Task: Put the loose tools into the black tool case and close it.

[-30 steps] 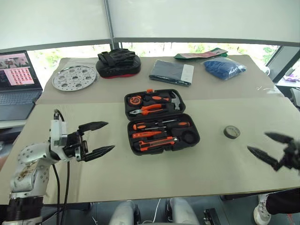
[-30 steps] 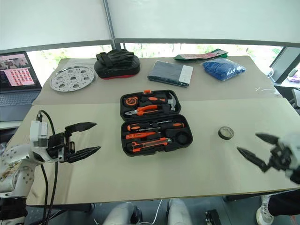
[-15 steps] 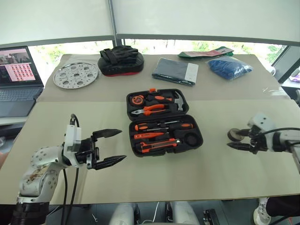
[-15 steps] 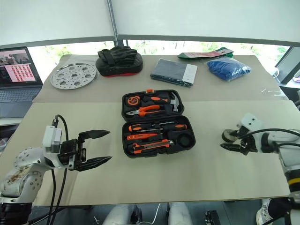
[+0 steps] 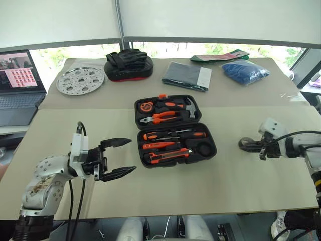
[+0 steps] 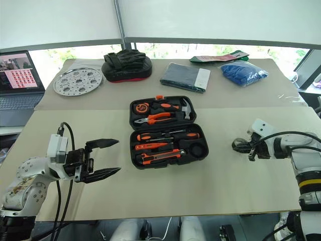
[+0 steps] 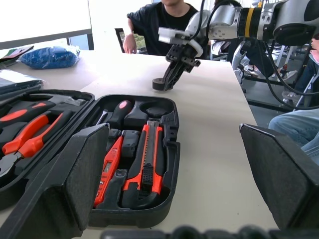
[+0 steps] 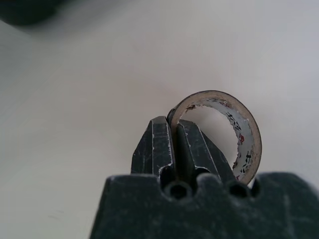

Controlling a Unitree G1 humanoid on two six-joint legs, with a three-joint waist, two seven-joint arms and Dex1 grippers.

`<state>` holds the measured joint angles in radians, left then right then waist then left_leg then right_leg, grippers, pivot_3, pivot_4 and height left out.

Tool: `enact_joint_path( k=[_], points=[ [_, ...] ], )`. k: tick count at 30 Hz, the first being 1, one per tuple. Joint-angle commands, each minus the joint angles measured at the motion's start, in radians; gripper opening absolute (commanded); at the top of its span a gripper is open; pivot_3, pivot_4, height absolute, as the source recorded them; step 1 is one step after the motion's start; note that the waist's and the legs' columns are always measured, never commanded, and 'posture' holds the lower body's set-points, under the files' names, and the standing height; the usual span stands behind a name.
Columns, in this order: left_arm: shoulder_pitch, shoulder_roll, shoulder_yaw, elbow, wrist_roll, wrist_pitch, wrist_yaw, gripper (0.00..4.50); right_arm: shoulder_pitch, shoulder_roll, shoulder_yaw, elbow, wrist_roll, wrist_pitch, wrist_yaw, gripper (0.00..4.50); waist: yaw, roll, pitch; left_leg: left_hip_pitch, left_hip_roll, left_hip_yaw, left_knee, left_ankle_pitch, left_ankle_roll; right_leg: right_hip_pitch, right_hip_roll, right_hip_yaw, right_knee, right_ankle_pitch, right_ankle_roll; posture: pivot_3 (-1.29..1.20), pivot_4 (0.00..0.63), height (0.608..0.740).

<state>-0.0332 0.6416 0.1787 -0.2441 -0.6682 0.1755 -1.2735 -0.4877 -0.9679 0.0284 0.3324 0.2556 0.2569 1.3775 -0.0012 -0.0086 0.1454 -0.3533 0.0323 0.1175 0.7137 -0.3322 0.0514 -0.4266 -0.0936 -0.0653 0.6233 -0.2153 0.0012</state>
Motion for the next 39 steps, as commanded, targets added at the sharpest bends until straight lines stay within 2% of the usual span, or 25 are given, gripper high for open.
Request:
enact_joint_path(
  k=[1, 3, 7, 14, 22, 24, 25, 29, 33, 38, 39],
  points=[
    [0.004, 0.000, 0.027, 0.004, 0.015, -0.023, 0.032, 4.50, -0.064, 0.033, -0.018, -0.296, 0.164, 0.224, -0.001, 0.03, -0.005, 0.000, 0.000, 0.000, 0.000, 0.000, 0.000, 0.000, -0.001, 0.000, 0.000, 0.000, 0.000, 0.000, 0.000, 0.00, 0.150, 0.740],
    [0.015, 0.000, 0.022, 0.008, 0.027, -0.030, 0.040, 4.50, -0.079, 0.068, 0.037, -0.408, 0.177, 0.320, -0.041, 0.03, -0.011, 0.000, 0.000, 0.001, 0.001, -0.001, 0.000, 0.001, -0.002, 0.000, 0.000, -0.001, 0.001, 0.000, 0.000, 0.00, 0.150, 0.740],
    [0.033, -0.006, 0.009, -0.007, 0.034, -0.031, 0.048, 4.50, -0.080, 0.125, 0.113, -0.463, 0.134, 0.374, -0.111, 0.03, -0.002, -0.001, 0.001, 0.000, 0.001, -0.003, 0.000, 0.000, -0.003, 0.000, -0.001, -0.003, 0.001, 0.000, -0.001, 0.00, 0.150, 0.740],
    [0.049, 0.000, 0.010, -0.024, 0.040, -0.034, 0.059, 4.50, -0.058, 0.092, 0.207, -0.397, 0.020, 0.343, -0.125, 0.03, 0.013, -0.001, 0.001, -0.003, -0.002, -0.002, 0.001, -0.001, 0.001, -0.002, -0.004, -0.004, -0.001, 0.000, -0.001, 0.00, 0.150, 0.740],
    [0.074, 0.002, 0.010, -0.041, 0.046, -0.042, 0.068, 4.50, -0.049, 0.111, 0.234, -0.333, -0.048, 0.299, -0.137, 0.03, 0.005, -0.001, 0.001, -0.002, -0.001, -0.001, 0.001, -0.001, 0.000, -0.002, -0.001, -0.003, 0.000, 0.000, -0.001, 0.00, 0.150, 0.740],
    [0.072, 0.007, 0.012, -0.043, 0.048, -0.040, 0.070, 4.50, -0.049, 0.104, 0.239, -0.333, -0.052, 0.309, -0.124, 0.79, 0.007, -0.001, 0.001, -0.002, -0.001, -0.001, 0.001, -0.001, 0.000, -0.002, -0.001, -0.003, 0.000, 0.000, -0.001, 0.00, 0.150, 0.740],
    [0.070, 0.009, 0.014, -0.042, 0.048, -0.039, 0.073, 4.50, -0.049, 0.105, 0.235, -0.338, -0.047, 0.319, -0.123, 0.93, 0.009, -0.001, 0.001, -0.002, -0.001, -0.002, 0.001, -0.001, 0.000, -0.001, -0.001, -0.003, 0.000, 0.000, -0.001, 0.00, 0.150, 0.740],
    [0.070, 0.018, 0.022, -0.040, 0.047, -0.029, 0.090, 4.50, -0.039, 0.075, 0.216, -0.376, -0.006, 0.303, -0.049, 2.35, 0.010, -0.001, 0.001, -0.001, -0.001, -0.002, 0.001, -0.001, 0.000, -0.001, -0.001, -0.003, 0.000, 0.000, -0.001, 0.00, 0.150, 0.740],
    [0.081, 0.022, 0.033, -0.040, 0.043, -0.015, 0.117, 4.50, -0.032, 0.062, 0.134, -0.385, 0.091, 0.284, 0.023, 3.66, 0.011, -0.001, 0.001, -0.002, -0.001, -0.002, 0.000, -0.001, 0.000, -0.001, -0.001, -0.004, -0.001, 0.000, 0.000, 0.00, 0.150, 0.740],
    [0.041, 0.029, 0.025, 0.025, 0.120, 0.045, 0.257, 4.50, -0.047, 0.079, -0.028, -0.245, 0.178, 0.181, 0.045, 3.66, 0.012, -0.001, 0.001, -0.001, -0.001, -0.002, 0.001, -0.001, 0.001, 0.000, -0.001, -0.003, -0.001, 0.000, 0.000, 0.00, 0.150, 0.740],
    [0.026, 0.026, 0.023, 0.036, 0.132, 0.060, 0.286, 4.24, -0.053, 0.082, -0.041, -0.213, 0.182, 0.190, 0.033, 3.70, 0.013, -0.002, 0.001, 0.000, -0.001, -0.002, 0.001, -0.002, 0.001, 0.001, -0.001, -0.003, -0.001, 0.000, 0.000, 0.00, 0.150, 0.740]
  ],
)
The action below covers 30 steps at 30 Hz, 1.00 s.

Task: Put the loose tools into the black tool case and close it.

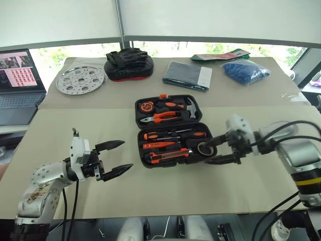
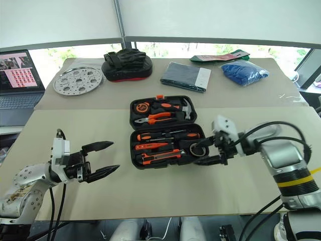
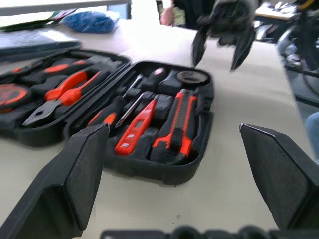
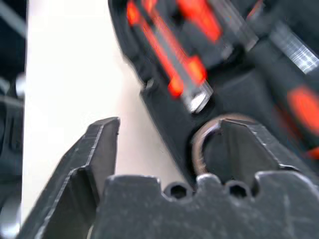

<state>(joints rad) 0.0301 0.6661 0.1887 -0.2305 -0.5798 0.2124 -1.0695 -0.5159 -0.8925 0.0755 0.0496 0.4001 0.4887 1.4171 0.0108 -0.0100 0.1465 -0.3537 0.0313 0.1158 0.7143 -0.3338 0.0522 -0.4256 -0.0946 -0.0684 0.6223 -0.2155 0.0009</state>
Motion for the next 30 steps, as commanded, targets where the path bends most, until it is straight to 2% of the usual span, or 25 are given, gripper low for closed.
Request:
enact_joint_path(
  k=[1, 2, 3, 7, 12, 17, 22, 26, 30],
  points=[
    [-0.064, -0.009, 0.009, 0.043, 0.067, 0.037, 0.130, 3.98, -0.033, 0.024, -0.109, 0.126, 0.024, -0.078, -0.041, 3.42, 0.001, 0.000, 0.000, 0.000, 0.000, 0.000, 0.000, 0.000, 0.000, 0.000, 0.000, 0.000, 0.000, 0.000, 0.000, 0.00, 0.150, 0.740],
    [-0.084, -0.015, 0.006, 0.057, 0.083, 0.049, 0.164, 3.80, -0.041, 0.037, -0.121, 0.167, 0.012, -0.106, -0.065, 3.17, 0.001, -0.001, 0.000, 0.000, 0.000, 0.000, 0.000, 0.000, 0.000, 0.000, 0.000, 0.000, 0.000, 0.000, 0.000, 0.00, 0.150, 0.740],
    [-0.115, -0.033, 0.004, 0.079, 0.094, 0.059, 0.204, 3.40, -0.046, 0.049, -0.128, 0.221, -0.016, -0.138, -0.105, 2.95, 0.001, -0.001, 0.001, 0.000, 0.000, 0.000, 0.000, 0.000, 0.000, 0.000, 0.000, 0.000, 0.001, 0.000, 0.000, 0.00, 0.150, 0.740],
    [-0.240, -0.093, -0.081, 0.179, 0.196, 0.124, 0.330, 1.97, -0.070, 0.147, -0.087, 0.451, -0.231, -0.491, -0.367, 1.59, 0.000, -0.002, 0.001, 0.001, -0.001, 0.001, 0.000, 0.000, -0.001, 0.001, 0.000, 0.000, 0.002, 0.000, 0.000, 0.00, 0.150, 0.740],
    [-0.375, -0.154, -0.172, 0.335, 0.283, 0.150, 0.369, 0.14, -0.164, 0.255, -0.004, 0.670, -0.342, -0.662, -0.406, 0.01, -0.017, -0.002, 0.001, 0.000, -0.001, 0.003, 0.000, 0.002, -0.003, -0.001, 0.001, 0.001, 0.003, 0.000, 0.001, 0.00, 0.150, 0.740],
    [-0.433, -0.207, -0.222, 0.400, 0.320, 0.118, 0.363, 0.14, -0.249, 0.332, 0.023, 0.804, -0.386, -0.770, -0.433, 0.01, -0.028, -0.002, 0.002, 0.000, 0.001, 0.003, -0.002, 0.003, -0.005, -0.001, 0.003, 0.000, 0.004, 0.000, 0.001, 0.00, 0.150, 0.740],
    [-0.455, -0.233, -0.248, 0.430, 0.347, 0.087, 0.341, 0.14, -0.251, 0.375, 0.040, 0.801, -0.370, -0.794, -0.345, 0.01, -0.033, -0.002, 0.002, 0.000, 0.001, 0.003, -0.002, 0.003, -0.005, -0.001, 0.003, 0.000, 0.005, 0.000, 0.001, 0.00, 0.150, 0.740],
    [-0.389, -0.192, -0.237, 0.345, 0.321, 0.124, 0.284, 0.14, -0.160, 0.367, 0.060, 0.611, -0.328, -0.707, -0.251, 0.01, -0.034, -0.001, 0.002, 0.000, 0.002, 0.003, -0.002, 0.003, -0.005, -0.001, 0.003, 0.000, 0.005, 0.000, 0.001, 0.00, 0.150, 0.740],
    [-0.270, -0.113, -0.209, 0.217, 0.297, 0.176, 0.240, 0.14, 0.003, 0.341, 0.070, 0.285, -0.283, -0.536, -0.243, 0.01, -0.044, -0.001, 0.002, 0.000, 0.003, 0.002, -0.004, 0.002, -0.007, -0.002, 0.003, 0.000, 0.006, 0.000, 0.002, 0.00, 0.150, 0.740]
  ],
)
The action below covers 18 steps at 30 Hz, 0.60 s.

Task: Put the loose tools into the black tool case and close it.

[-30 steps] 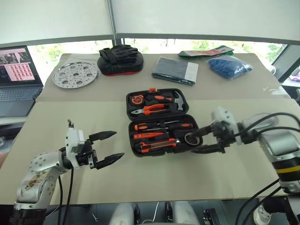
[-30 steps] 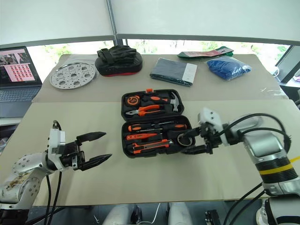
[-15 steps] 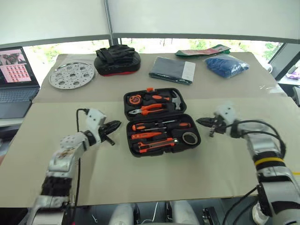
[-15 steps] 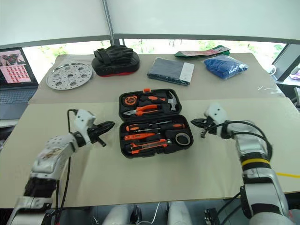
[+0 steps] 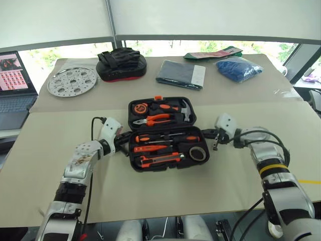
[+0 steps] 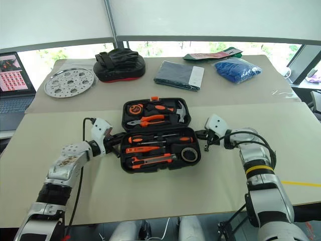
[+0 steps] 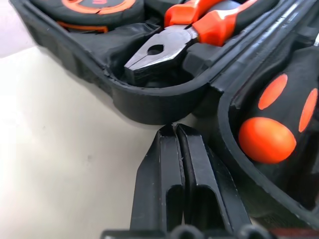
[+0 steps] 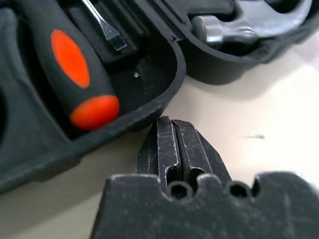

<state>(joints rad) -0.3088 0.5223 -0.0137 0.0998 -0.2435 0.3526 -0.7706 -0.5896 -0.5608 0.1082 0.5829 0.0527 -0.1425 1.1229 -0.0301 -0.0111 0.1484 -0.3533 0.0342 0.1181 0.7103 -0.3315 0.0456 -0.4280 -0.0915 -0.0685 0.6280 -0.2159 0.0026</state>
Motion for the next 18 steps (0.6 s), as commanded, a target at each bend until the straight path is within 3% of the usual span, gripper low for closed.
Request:
enact_joint_path(
  k=[1, 7, 15, 16, 18],
  points=[
    [0.095, 0.042, 0.004, -0.144, -0.049, 0.052, -0.058, 0.14, 0.107, -0.002, 0.037, -0.307, 0.067, 0.130, 0.048, 0.01, -0.004, 0.000, 0.000, 0.001, 0.001, -0.001, -0.001, -0.001, -0.001, 0.000, 0.000, 0.000, 0.000, 0.000, 0.000, 0.00, 0.150, 0.740],
    [0.208, 0.078, 0.069, -0.241, -0.084, 0.104, -0.043, 0.14, 0.252, -0.030, 0.013, -0.577, 0.093, 0.315, -0.007, 0.01, 0.005, 0.001, 0.000, 0.001, -0.001, -0.001, 0.001, -0.001, -0.001, 0.000, -0.002, 0.001, -0.002, -0.001, 0.000, 0.00, 0.150, 0.740],
    [0.198, 0.096, 0.176, -0.169, -0.087, 0.127, 0.029, 0.14, 0.271, -0.079, -0.078, -0.655, 0.174, 0.522, -0.037, 0.01, 0.013, 0.001, 0.001, 0.002, -0.001, -0.001, 0.001, -0.001, -0.001, 0.000, -0.001, 0.002, 0.000, 0.000, -0.003, 0.00, 0.150, 0.740],
    [0.195, 0.116, 0.180, -0.166, -0.091, 0.153, 0.025, 0.64, 0.271, -0.094, -0.090, -0.668, 0.194, 0.542, -0.025, 0.59, 0.014, 0.001, 0.001, 0.002, -0.001, -0.002, 0.001, -0.001, -0.001, -0.001, -0.001, 0.002, 0.001, 0.000, -0.003, 0.00, 0.150, 0.740],
    [0.193, 0.171, 0.188, -0.172, -0.116, 0.210, -0.021, 1.20, 0.267, -0.142, -0.110, -0.704, 0.248, 0.623, 0.011, 1.15, 0.014, 0.001, 0.001, 0.002, -0.001, -0.002, 0.001, -0.001, -0.001, -0.001, -0.001, 0.002, 0.001, 0.000, -0.003, 0.00, 0.150, 0.740]
  ],
)
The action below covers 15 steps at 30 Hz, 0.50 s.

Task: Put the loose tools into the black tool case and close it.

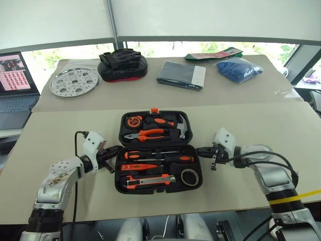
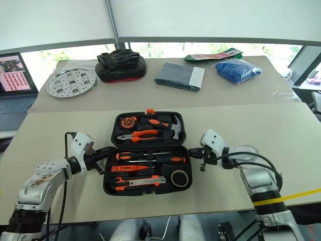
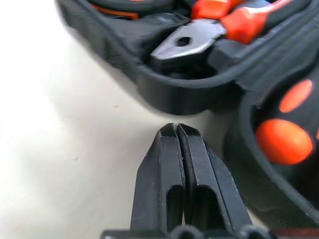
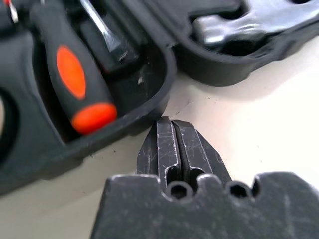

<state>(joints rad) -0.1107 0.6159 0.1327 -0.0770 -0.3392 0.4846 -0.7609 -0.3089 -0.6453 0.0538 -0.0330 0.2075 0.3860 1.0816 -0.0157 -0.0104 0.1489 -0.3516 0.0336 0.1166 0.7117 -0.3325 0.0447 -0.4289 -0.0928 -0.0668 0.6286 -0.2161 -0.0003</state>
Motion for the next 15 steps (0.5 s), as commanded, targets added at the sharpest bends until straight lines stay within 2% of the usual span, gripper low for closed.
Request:
enact_joint_path(
  k=[1, 4, 5, 7, 10, 15],
  points=[
    [-0.009, 0.102, 0.045, 0.001, -0.035, 0.123, -0.040, 1.55, -0.020, -0.071, -0.066, -0.102, 0.116, 0.133, 0.051, 1.57, -0.001, 0.000, 0.000, 0.000, 0.000, 0.000, 0.000, 0.000, 0.000, 0.000, 0.000, 0.000, 0.000, 0.000, 0.000, 0.00, 0.150, 0.740],
    [-0.047, 0.178, 0.072, -0.025, -0.129, 0.293, -0.087, 2.57, -0.082, -0.111, -0.105, -0.151, 0.205, 0.331, 0.021, 2.56, -0.003, 0.000, 0.000, 0.000, 0.000, 0.000, 0.000, 0.000, 0.000, 0.000, 0.000, 0.000, 0.000, 0.000, 0.000, 0.00, 0.150, 0.740],
    [-0.095, 0.216, 0.054, -0.043, -0.154, 0.389, -0.096, 2.93, -0.146, -0.171, -0.039, -0.165, 0.173, 0.451, 0.023, 2.90, -0.001, 0.000, 0.000, 0.000, 0.000, 0.000, 0.000, 0.000, 0.000, -0.001, 0.000, 0.000, 0.000, 0.000, 0.000, 0.00, 0.150, 0.740],
    [-0.202, 0.229, 0.031, -0.041, -0.183, 0.537, -0.058, 3.55, -0.264, -0.201, 0.025, -0.139, 0.177, 0.684, -0.018, 3.57, 0.001, 0.000, 0.003, -0.002, -0.001, 0.000, 0.001, 0.000, 0.000, -0.004, 0.000, 0.001, 0.002, 0.000, 0.000, 0.00, 0.150, 0.740],
    [-0.383, 0.134, 0.061, 0.024, -0.200, 0.713, 0.081, 3.55, -0.425, -0.110, 0.028, -0.004, 0.178, 0.896, -0.145, 4.49, 0.012, -0.002, 0.003, -0.006, -0.002, -0.001, 0.002, 0.001, 0.001, -0.006, 0.000, 0.000, 0.002, 0.002, -0.002, 0.00, 0.150, 0.740],
    [-0.485, 0.041, 0.049, 0.044, -0.210, 0.841, 0.159, 3.55, -0.546, 0.016, 0.001, 0.149, 0.155, 0.981, -0.280, 4.49, 0.011, -0.003, 0.003, -0.010, -0.003, -0.001, 0.002, 0.002, 0.001, -0.008, 0.002, 0.000, 0.003, 0.003, -0.001, 0.00, 0.150, 0.740]
  ],
)
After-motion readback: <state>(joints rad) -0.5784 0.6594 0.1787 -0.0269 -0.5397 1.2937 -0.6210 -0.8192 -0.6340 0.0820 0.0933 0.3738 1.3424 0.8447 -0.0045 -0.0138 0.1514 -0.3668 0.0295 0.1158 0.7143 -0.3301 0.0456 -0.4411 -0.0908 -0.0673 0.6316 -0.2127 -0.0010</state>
